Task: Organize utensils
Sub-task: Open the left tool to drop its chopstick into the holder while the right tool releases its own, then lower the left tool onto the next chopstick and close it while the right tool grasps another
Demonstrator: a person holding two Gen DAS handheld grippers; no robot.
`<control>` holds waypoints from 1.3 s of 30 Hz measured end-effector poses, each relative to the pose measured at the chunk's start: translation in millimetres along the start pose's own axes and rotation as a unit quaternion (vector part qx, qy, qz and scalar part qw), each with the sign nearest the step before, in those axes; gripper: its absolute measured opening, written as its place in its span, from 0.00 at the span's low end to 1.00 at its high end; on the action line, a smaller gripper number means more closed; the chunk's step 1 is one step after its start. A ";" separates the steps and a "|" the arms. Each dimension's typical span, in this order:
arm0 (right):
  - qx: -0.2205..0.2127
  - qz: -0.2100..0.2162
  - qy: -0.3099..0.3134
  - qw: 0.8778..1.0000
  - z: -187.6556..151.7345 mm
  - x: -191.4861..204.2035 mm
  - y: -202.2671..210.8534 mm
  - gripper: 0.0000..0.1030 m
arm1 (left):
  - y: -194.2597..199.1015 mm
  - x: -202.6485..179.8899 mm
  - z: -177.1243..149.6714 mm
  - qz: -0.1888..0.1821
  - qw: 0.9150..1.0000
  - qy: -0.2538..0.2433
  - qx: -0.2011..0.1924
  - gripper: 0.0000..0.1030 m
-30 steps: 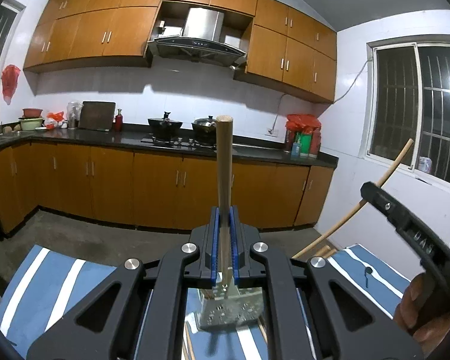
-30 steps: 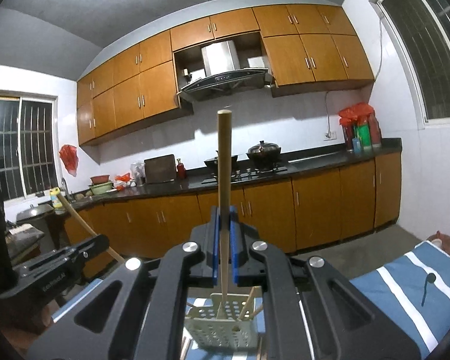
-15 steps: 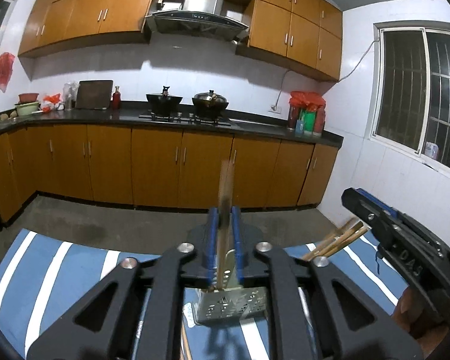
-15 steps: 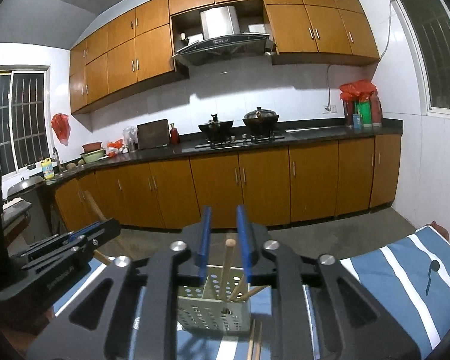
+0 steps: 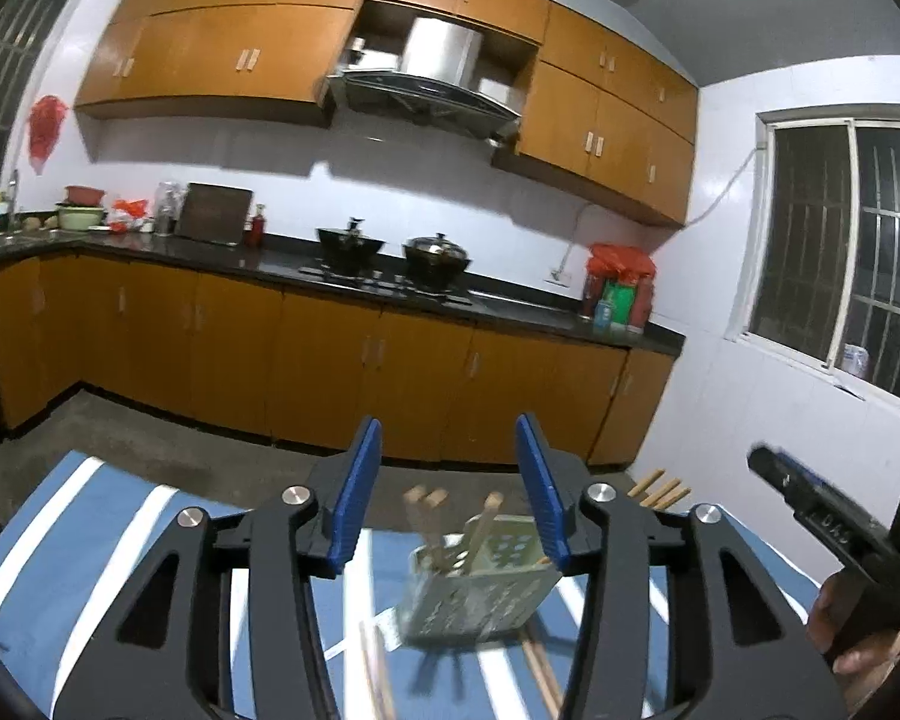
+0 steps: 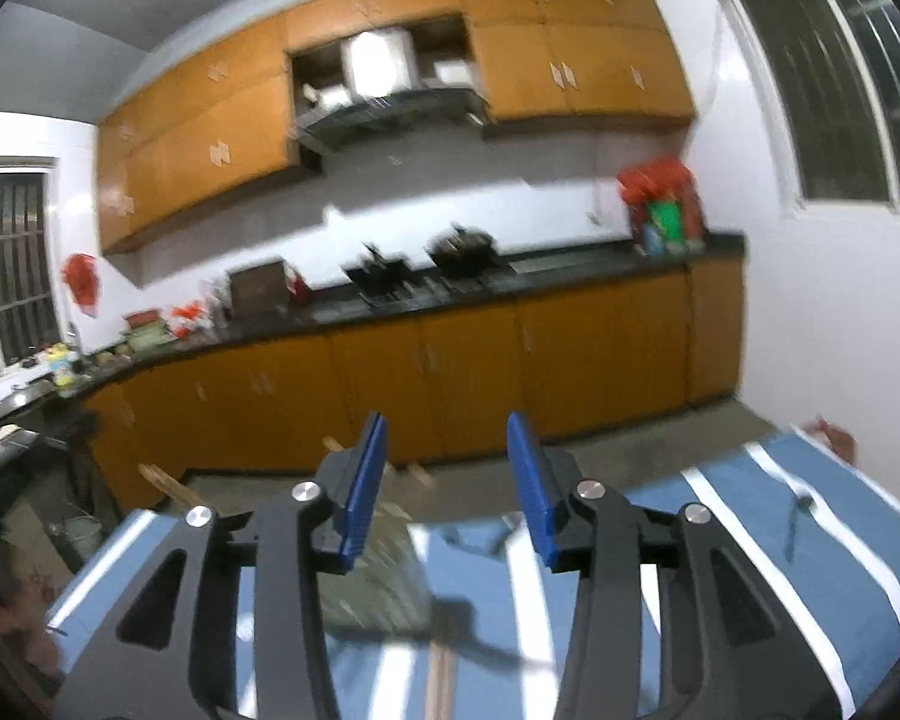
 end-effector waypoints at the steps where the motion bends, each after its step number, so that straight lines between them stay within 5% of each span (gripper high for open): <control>1: 0.017 -0.009 -0.006 1.000 -8.0 -7.8 -3.4 0.41 | 1.3 2.8 -3.5 0.007 1.000 0.000 0.003 0.48; 4: 0.096 -0.029 -0.020 0.995 -42.3 -28.9 -25.0 0.41 | 0.4 20.7 -33.4 0.050 0.998 -0.006 0.041 0.48; 6: 0.162 -0.032 -0.027 0.986 -72.4 -38.8 -43.3 0.29 | -8.4 31.7 -54.4 0.069 0.995 -0.010 0.077 0.48; 9: 0.246 -0.002 -0.040 0.968 -119.5 -40.1 -64.3 0.15 | -25.6 47.4 -93.2 0.086 0.985 -0.005 0.151 0.47; 12: 0.292 0.020 -0.029 0.956 -156.0 -29.5 -71.1 0.14 | -34.6 54.7 -127.1 0.088 0.975 0.003 0.205 0.42; 21: 0.332 0.047 0.022 0.942 -192.2 9.8 -77.4 0.14 | -42.3 55.4 -179.2 0.067 0.958 0.019 0.279 0.35; 32: 0.324 -0.034 0.036 0.945 -191.2 -9.8 -85.3 0.08 | -49.5 40.8 -194.9 0.041 0.951 0.011 0.307 0.25; 39: 0.320 -0.049 0.018 0.946 -189.7 -30.1 -84.2 0.08 | -53.0 32.1 -203.3 0.027 0.946 0.002 0.322 0.20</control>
Point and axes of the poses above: each gripper's, at about its wrist camera, not at the fingertips, and y roughly against the way its jaws point, x to its left, z to its top, the point moved 1 cm from there along -y, roughly the way its jaws point, and after that the axes turned 4 degrees about x, right-handed, at the moved point
